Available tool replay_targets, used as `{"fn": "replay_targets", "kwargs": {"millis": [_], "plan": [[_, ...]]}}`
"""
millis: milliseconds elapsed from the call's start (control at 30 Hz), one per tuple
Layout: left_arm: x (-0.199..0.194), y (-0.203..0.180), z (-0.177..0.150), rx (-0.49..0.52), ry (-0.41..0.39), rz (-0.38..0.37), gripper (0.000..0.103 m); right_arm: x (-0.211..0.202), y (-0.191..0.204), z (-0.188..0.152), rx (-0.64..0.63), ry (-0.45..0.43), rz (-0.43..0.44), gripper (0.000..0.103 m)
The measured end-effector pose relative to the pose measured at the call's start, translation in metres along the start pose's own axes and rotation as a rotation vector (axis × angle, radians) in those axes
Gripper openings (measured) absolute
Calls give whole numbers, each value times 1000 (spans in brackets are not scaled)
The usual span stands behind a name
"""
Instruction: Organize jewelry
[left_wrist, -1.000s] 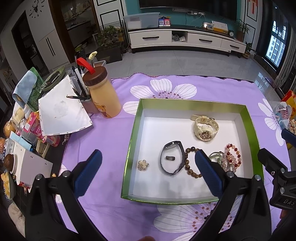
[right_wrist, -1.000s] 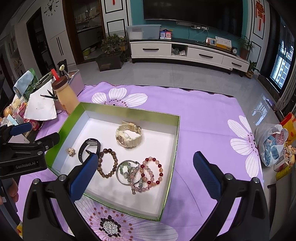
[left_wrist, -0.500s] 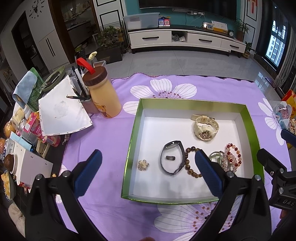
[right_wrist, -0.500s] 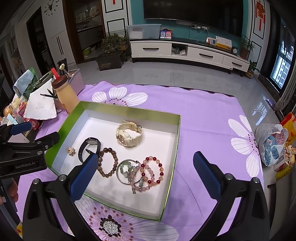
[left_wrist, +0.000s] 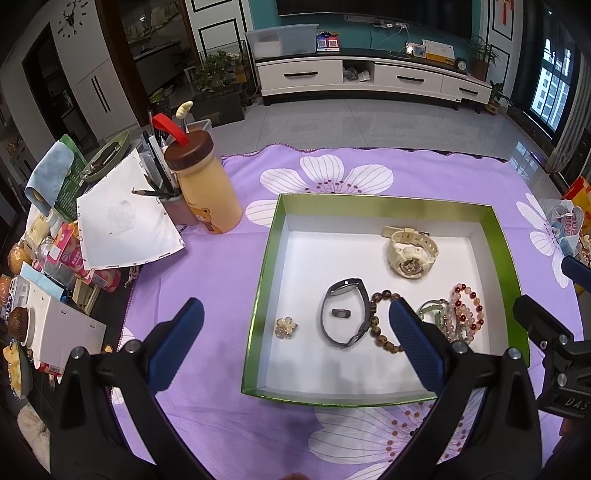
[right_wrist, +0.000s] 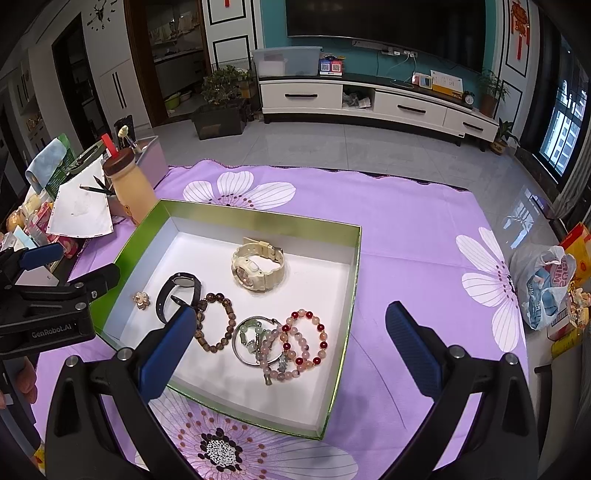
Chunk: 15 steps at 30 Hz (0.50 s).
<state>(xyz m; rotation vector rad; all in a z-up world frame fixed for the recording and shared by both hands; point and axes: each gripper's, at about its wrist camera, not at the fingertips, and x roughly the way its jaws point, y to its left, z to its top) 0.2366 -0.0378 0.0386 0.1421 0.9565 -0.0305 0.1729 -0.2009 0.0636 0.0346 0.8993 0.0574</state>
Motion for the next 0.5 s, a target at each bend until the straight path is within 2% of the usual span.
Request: {"fn": "replay_targets", "kwargs": {"millis": [500], "plan": [[-1, 1, -1, -1, 3, 9, 101, -1, 0, 0, 0, 0, -1, 102]]}}
